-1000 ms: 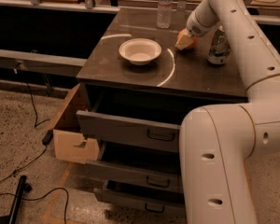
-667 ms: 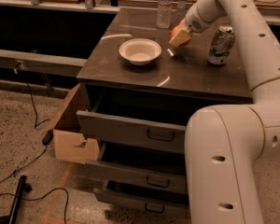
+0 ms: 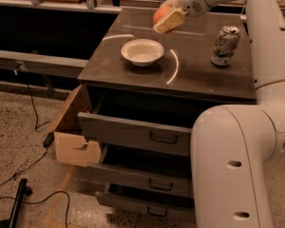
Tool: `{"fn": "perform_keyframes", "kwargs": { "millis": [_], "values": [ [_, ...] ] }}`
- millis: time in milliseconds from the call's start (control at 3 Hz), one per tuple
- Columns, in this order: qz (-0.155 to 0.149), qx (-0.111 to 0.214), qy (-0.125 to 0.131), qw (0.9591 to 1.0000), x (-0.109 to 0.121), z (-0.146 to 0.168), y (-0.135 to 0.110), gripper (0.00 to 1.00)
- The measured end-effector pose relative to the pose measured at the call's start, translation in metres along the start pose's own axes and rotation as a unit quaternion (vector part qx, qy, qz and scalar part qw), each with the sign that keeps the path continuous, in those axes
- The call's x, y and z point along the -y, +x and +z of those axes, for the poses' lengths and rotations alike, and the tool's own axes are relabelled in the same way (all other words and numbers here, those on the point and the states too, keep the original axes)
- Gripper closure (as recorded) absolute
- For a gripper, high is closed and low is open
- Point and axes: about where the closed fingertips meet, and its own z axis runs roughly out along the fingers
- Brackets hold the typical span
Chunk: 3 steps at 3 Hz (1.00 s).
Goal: Place orange into paper bowl
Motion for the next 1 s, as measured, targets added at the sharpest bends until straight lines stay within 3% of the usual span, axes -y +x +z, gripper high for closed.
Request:
{"fn": "perform_keyframes", "kwargs": {
  "millis": [333,667,1000],
  "values": [
    [-0.009,0.042,-0.032,0.9986,-0.015,0.009,-0.023,1.00],
    [-0.022,0.054,-0.066,0.9961,-0.029,0.031,-0.026,1.00],
    [-0.036,0.016,-0.078,0.9962,-0.033,0.059,-0.009,1.00]
  ]
}}
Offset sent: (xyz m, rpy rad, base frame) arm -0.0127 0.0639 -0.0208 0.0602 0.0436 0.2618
